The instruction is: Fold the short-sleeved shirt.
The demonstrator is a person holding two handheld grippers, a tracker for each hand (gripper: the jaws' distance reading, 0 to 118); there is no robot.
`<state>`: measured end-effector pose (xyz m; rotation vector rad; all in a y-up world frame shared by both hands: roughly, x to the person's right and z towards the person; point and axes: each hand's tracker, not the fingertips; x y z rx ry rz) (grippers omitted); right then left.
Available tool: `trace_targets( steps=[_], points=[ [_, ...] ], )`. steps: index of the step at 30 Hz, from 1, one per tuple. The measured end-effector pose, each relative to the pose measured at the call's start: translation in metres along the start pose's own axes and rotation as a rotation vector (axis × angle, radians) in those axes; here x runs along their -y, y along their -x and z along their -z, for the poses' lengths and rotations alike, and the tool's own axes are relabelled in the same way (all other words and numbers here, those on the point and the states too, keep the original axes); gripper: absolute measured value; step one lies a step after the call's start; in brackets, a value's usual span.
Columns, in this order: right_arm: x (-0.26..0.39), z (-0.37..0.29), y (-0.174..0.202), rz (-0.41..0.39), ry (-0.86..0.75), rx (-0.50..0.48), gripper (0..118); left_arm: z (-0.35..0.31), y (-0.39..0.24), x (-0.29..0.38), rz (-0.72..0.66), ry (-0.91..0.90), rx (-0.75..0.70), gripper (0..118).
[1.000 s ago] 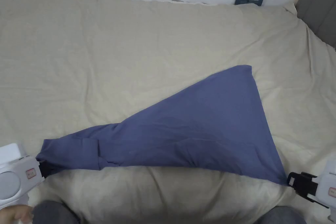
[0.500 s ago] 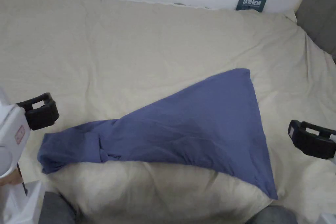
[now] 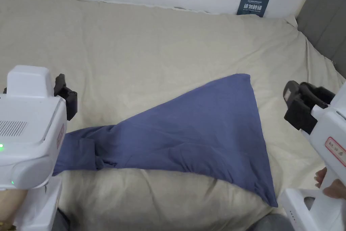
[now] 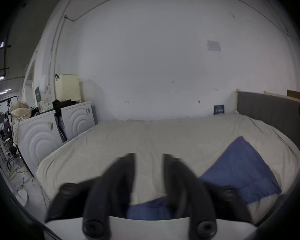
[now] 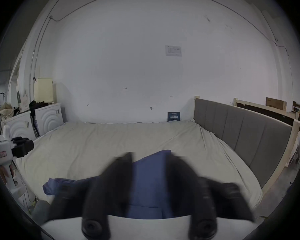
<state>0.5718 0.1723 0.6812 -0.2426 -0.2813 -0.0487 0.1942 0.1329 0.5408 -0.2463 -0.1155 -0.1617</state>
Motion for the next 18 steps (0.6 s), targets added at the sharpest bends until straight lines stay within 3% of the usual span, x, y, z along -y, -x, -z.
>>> trace_targets(
  steps=[2,3,11,12,13,15,16,17,18],
  points=[
    [0.003,0.000,0.001,0.015,0.002,-0.001,2,0.000,0.000,0.000,0.003,0.025,0.002,9],
    [0.003,0.002,0.001,0.015,0.018,-0.017,2,0.000,0.002,0.000,-0.004,0.029,0.003,0],
    [0.011,0.011,0.005,0.030,0.054,-0.023,1,0.010,0.022,-0.002,-0.089,0.111,0.027,0],
    [0.012,0.012,0.004,0.034,0.061,-0.025,1,0.015,0.028,-0.002,-0.105,0.160,0.052,4],
    [0.013,0.014,0.004,0.040,0.067,-0.028,1,0.020,0.033,0.000,-0.131,0.188,0.044,22],
    [0.016,0.015,0.005,0.043,0.076,-0.029,1,0.031,0.045,0.006,-0.161,0.256,0.059,79],
    [0.017,0.017,0.004,0.044,0.082,-0.026,1,0.038,0.050,0.011,-0.167,0.297,0.066,99],
    [0.018,0.018,0.004,0.046,0.088,-0.026,1,0.044,0.054,0.016,-0.165,0.343,0.068,115],
    [0.020,0.020,0.003,0.049,0.095,-0.028,1,0.050,0.056,0.023,-0.160,0.392,0.052,118]
  ],
)
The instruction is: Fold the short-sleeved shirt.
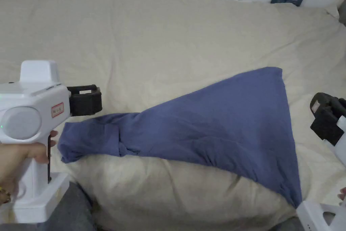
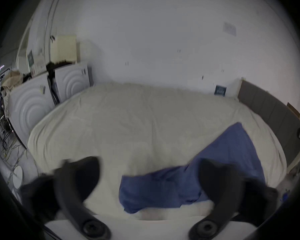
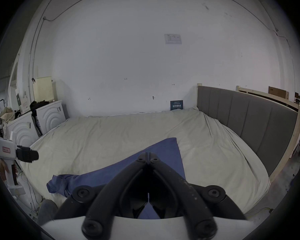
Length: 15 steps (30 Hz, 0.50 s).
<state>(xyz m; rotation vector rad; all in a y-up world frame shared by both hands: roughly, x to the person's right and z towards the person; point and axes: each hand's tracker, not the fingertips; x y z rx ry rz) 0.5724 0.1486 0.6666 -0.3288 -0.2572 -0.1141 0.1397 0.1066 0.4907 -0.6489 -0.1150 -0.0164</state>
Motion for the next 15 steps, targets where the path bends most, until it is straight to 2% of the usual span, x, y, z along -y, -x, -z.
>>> trace_targets(
  steps=[3,8,12,15],
  points=[
    [0.004,0.005,0.000,0.003,0.025,0.002,1,0.021,0.015,0.015,-0.008,0.125,-0.006,118],
    [0.014,0.014,-0.001,0.015,0.066,0.007,1,0.065,0.038,0.049,-0.128,0.308,-0.056,118],
    [0.020,0.018,0.001,0.019,0.101,0.010,1,0.082,0.036,0.077,-0.072,0.444,-0.071,118],
    [0.024,0.020,0.001,0.020,0.118,0.015,1,0.087,0.035,0.090,-0.092,0.456,-0.082,118]
  ],
)
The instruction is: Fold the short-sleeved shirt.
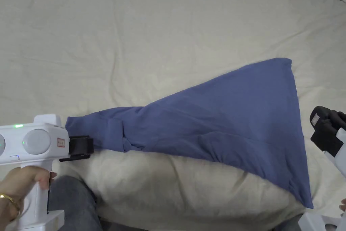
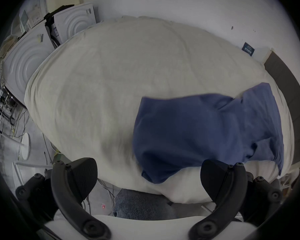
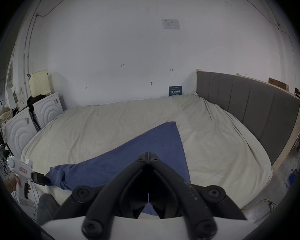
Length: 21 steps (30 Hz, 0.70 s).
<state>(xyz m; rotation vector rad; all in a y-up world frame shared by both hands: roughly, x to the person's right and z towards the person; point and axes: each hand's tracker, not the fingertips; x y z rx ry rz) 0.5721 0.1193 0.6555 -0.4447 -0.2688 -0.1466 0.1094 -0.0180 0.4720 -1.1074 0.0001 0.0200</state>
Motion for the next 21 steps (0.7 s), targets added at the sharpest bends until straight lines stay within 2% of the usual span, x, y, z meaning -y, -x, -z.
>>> trace_targets(
  steps=[1,2,3,4,6,12,14,15,16,18,20,21],
  points=[
    [0.001,0.001,0.000,0.000,0.007,-0.001,1,0.001,0.000,0.001,-0.007,0.001,0.004,111],
    [0.002,0.002,-0.001,0.002,0.011,0.000,1,0.003,0.000,0.001,-0.019,-0.001,0.005,90],
    [0.002,0.002,-0.001,0.003,0.016,0.001,1,0.003,-0.001,0.001,-0.045,-0.008,0.016,52],
    [0.002,0.002,-0.001,0.005,0.021,0.001,1,0.001,-0.001,-0.001,-0.079,-0.020,0.084,32],
    [0.004,0.002,-0.001,0.008,0.026,0.000,1,-0.005,-0.009,0.000,-0.061,-0.042,0.105,5],
    [0.012,0.002,-0.013,-0.002,0.075,0.034,2,-0.041,-0.009,-0.008,-0.114,-0.165,0.131,5],
    [0.014,0.004,-0.024,0.017,0.101,0.037,4,-0.057,-0.008,-0.011,-0.130,-0.202,0.145,5],
    [0.015,0.006,-0.029,0.026,0.120,0.051,18,-0.062,-0.008,-0.013,-0.130,-0.209,0.147,4],
    [0.016,0.009,-0.034,0.023,0.148,0.056,38,-0.066,-0.008,-0.017,-0.135,-0.219,0.149,4],
    [0.020,0.015,-0.044,0.023,0.186,0.077,92,-0.074,-0.010,-0.019,-0.128,-0.236,0.163,5],
    [0.025,0.024,-0.053,0.012,0.263,0.093,115,-0.075,-0.013,-0.023,-0.114,-0.235,0.142,5],
    [0.028,0.030,-0.057,0.012,0.306,0.096,118,-0.075,-0.015,-0.023,-0.105,-0.232,0.133,5]
  ],
)
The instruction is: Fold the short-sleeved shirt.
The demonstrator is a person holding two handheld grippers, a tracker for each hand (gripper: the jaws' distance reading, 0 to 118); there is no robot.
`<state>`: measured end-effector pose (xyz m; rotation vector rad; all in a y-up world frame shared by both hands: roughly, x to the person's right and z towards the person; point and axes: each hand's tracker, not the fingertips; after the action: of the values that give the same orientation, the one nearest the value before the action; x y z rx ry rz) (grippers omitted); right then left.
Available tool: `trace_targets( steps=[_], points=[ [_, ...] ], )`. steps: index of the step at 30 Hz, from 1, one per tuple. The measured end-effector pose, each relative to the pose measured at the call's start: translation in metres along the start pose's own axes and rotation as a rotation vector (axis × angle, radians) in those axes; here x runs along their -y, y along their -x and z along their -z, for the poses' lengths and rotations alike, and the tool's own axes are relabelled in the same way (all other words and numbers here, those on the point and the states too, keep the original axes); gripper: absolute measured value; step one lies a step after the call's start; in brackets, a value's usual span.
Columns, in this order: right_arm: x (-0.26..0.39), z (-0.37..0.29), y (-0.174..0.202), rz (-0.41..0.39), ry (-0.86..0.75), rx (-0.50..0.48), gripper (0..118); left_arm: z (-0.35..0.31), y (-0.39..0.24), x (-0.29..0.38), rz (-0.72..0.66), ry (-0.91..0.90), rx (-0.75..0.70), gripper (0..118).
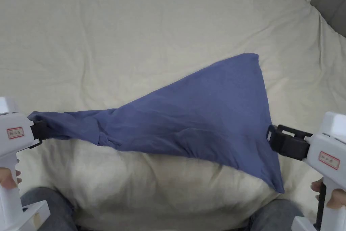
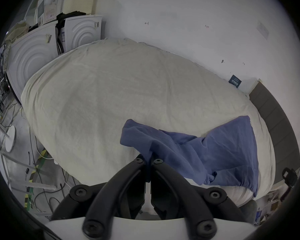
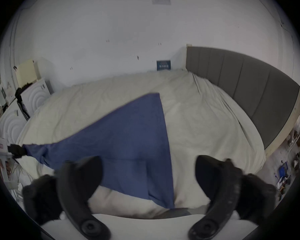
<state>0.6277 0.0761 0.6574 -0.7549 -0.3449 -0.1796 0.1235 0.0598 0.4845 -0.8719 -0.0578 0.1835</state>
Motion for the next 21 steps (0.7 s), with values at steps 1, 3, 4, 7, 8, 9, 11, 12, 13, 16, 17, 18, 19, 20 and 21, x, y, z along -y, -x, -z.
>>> trace_targets(
  steps=[1,3,4,7,8,9,11,12,13,16,17,18,19,20,21],
  points=[
    [0.004,0.007,-0.004,-0.004,0.030,-0.003,118,0.000,-0.001,0.000,0.008,-0.002,-0.001,5],
    [0.012,0.022,-0.012,-0.005,0.108,0.009,118,0.002,-0.003,0.001,0.011,-0.005,-0.001,5],
    [0.017,0.031,-0.015,-0.002,0.155,0.031,118,0.002,-0.004,0.001,0.009,-0.001,-0.001,5],
    [0.032,0.051,-0.024,0.027,0.220,0.079,118,0.003,-0.005,0.002,0.009,0.004,-0.004,5],
    [0.037,0.058,-0.027,0.040,0.240,0.078,118,0.004,-0.005,0.002,0.011,0.007,-0.009,5],
    [0.040,0.063,-0.029,0.047,0.254,0.077,118,0.004,-0.005,0.003,0.012,0.009,-0.010,5],
    [0.048,0.073,-0.032,0.059,0.290,0.091,118,0.005,-0.004,0.003,0.007,0.013,-0.012,5],
    [0.051,0.077,-0.032,0.062,0.324,0.114,118,0.005,-0.004,0.003,0.004,0.016,-0.013,5],
    [0.054,0.080,-0.032,0.068,0.350,0.131,118,0.006,-0.003,0.003,-0.002,0.017,-0.013,5],
    [0.059,0.085,-0.034,0.089,0.396,0.112,95,0.007,-0.002,0.003,-0.016,0.022,-0.017,5],
    [0.060,0.087,-0.034,0.099,0.398,0.103,81,0.008,-0.003,0.004,-0.016,0.024,-0.018,5],
    [0.061,0.087,-0.033,0.102,0.402,0.098,62,0.009,-0.003,0.004,-0.013,0.027,-0.022,5],
    [0.061,0.088,-0.032,0.100,0.404,0.087,47,0.009,-0.003,0.005,-0.011,0.028,-0.024,5],
    [0.061,0.088,-0.031,0.099,0.410,0.068,36,0.009,-0.003,0.005,-0.008,0.029,-0.025,5],
    [0.060,0.086,-0.027,0.092,0.408,0.077,26,0.010,-0.003,0.006,-0.007,0.031,-0.026,5]
  ],
)
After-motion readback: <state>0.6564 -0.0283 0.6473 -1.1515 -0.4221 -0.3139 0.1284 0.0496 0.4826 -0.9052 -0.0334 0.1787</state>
